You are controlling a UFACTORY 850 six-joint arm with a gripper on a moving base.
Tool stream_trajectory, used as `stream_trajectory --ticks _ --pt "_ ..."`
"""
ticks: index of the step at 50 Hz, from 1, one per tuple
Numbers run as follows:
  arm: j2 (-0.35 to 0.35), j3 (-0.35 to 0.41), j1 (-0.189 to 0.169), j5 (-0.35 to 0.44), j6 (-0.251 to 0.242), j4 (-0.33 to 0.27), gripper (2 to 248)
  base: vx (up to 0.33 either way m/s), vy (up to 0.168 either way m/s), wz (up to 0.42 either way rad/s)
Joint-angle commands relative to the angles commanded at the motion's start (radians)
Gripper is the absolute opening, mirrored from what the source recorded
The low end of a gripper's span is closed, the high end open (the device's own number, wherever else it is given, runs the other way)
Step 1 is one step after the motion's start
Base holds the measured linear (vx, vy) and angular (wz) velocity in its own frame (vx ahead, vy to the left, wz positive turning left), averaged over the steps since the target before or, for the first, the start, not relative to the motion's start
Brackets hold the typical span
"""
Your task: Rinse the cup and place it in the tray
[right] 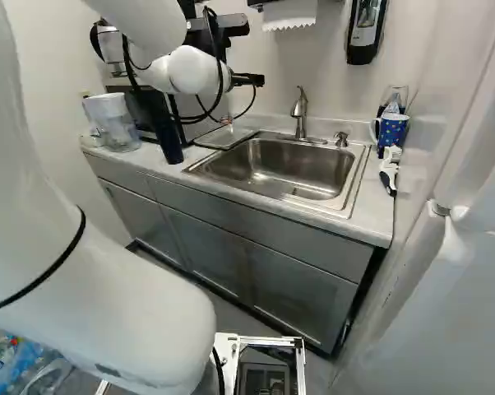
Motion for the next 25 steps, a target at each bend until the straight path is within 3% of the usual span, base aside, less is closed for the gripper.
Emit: stream_trajectory --ticks 25 --pt "-0.111 -0.106 -0.036 -0.046 0.0 0.0 247 0.0 0.0 0.0"
